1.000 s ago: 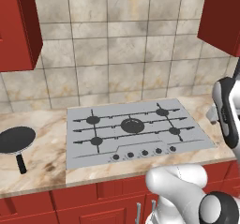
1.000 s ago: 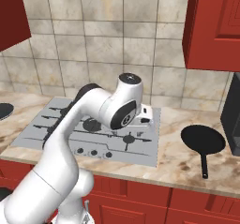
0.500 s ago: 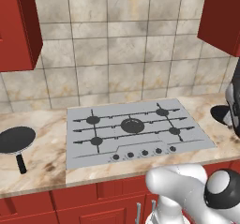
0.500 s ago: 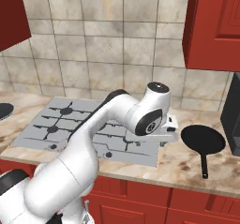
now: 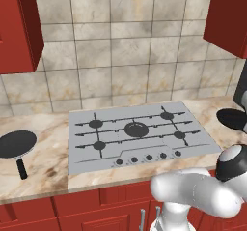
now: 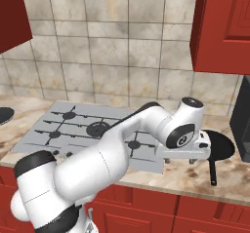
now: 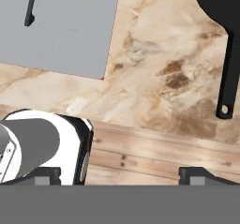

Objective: Place both pans onto different burners. Then place the garlic and the steak on different pans.

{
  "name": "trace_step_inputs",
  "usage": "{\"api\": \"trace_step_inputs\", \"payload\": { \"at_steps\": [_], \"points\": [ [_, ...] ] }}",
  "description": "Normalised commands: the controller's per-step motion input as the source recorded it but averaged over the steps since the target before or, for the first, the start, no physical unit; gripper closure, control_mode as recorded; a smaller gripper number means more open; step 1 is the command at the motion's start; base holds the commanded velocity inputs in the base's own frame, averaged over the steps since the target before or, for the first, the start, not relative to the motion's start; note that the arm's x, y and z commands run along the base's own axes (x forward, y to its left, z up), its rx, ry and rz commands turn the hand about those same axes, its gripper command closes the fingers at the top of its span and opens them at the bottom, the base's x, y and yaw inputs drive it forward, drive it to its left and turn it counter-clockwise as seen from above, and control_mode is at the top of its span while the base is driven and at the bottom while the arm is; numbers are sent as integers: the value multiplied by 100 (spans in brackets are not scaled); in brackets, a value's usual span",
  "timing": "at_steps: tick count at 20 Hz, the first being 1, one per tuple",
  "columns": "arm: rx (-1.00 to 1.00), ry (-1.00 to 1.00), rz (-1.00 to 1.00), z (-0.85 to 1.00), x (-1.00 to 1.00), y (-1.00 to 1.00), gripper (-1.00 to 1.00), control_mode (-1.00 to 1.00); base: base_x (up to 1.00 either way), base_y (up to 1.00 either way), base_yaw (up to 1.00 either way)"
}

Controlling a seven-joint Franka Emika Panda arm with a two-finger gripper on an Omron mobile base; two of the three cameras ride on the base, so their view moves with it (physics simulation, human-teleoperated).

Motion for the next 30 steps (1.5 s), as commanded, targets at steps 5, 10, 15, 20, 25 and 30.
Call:
{"api": "trace_step_inputs", "payload": {
  "at_steps": [5, 10, 15, 20, 25, 30],
  "points": [
    [0, 0, 0, -40, 42, -60, -100, -100, 0, 0, 0],
    [0, 0, 0, -30, 51, -53, -100, -100, 0, 0, 0],
    [0, 0, 0, -38, 29, -60, -100, -100, 0, 0, 0],
    [1, 0, 0, -43, 23, -46, -100, -100, 0, 0, 0],
    [2, 0, 0, -23, 26, -27, -100, -100, 0, 0, 0],
    [1, 2, 0, -23, 16, -18, -100, -100, 0, 0, 0]
  ]
}}
